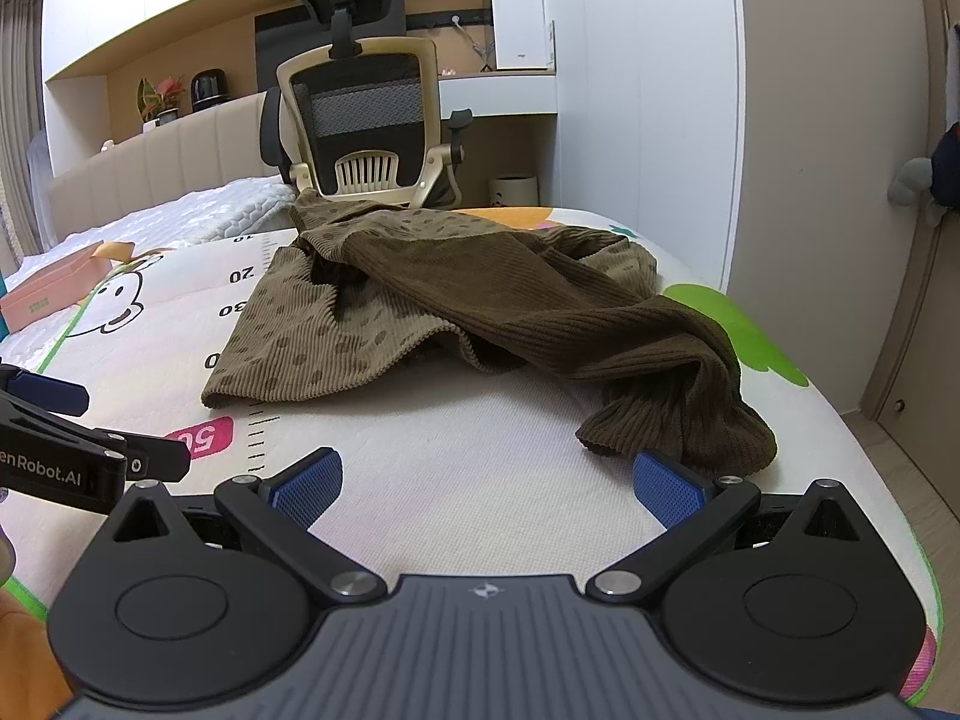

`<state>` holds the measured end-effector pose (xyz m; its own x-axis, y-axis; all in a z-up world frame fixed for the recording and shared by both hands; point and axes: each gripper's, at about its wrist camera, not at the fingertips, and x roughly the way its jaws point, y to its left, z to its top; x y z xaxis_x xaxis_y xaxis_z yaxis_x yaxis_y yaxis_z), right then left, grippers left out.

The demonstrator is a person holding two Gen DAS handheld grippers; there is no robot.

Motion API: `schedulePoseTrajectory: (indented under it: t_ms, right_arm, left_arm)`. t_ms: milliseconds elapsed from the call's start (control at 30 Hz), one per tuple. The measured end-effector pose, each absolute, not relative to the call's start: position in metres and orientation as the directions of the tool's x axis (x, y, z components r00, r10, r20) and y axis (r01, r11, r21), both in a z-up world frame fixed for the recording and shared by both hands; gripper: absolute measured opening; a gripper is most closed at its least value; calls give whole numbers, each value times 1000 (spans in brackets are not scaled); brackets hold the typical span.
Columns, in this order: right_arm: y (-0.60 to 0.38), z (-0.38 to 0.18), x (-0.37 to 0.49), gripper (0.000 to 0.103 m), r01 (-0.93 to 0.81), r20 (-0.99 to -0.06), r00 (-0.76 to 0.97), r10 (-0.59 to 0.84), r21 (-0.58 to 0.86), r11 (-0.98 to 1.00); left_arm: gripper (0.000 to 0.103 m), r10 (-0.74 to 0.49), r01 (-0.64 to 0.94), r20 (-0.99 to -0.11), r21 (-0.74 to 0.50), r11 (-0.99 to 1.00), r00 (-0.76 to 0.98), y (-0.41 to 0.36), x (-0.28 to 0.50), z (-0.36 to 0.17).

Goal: Fold clothes
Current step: 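Grasp the brown dress with both grippers and lift it off the mat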

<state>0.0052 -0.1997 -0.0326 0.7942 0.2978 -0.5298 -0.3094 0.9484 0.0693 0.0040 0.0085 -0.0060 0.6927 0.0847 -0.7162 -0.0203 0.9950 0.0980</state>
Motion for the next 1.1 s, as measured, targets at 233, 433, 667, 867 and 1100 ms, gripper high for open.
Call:
schedulePoseTrajectory:
  t_ms: [233,433,667,867,1100]
  right_arm:
    - [-186,-18,15,103,-375,-518,797,312,-19,927]
    - [-120,14,76,103,-490,-481,811,335,-243,837]
    - [-31,-14,170,103,-381,-413,895,168,-515,768]
    - [-58,-2,218,103,104,36,994,-104,-610,785]
    - [-106,-15,249,103,149,8,985,-173,-545,825]
  left_arm:
    - [103,61,-6,-727,78,997,683,15,8,-5]
    - [103,16,-4,-673,20,1000,740,75,36,25]
    - [103,78,-115,-518,-39,993,852,175,94,49]
    - [103,-32,37,-517,0,999,856,179,137,40]
    - [103,-158,160,-636,-54,986,755,134,222,-1]
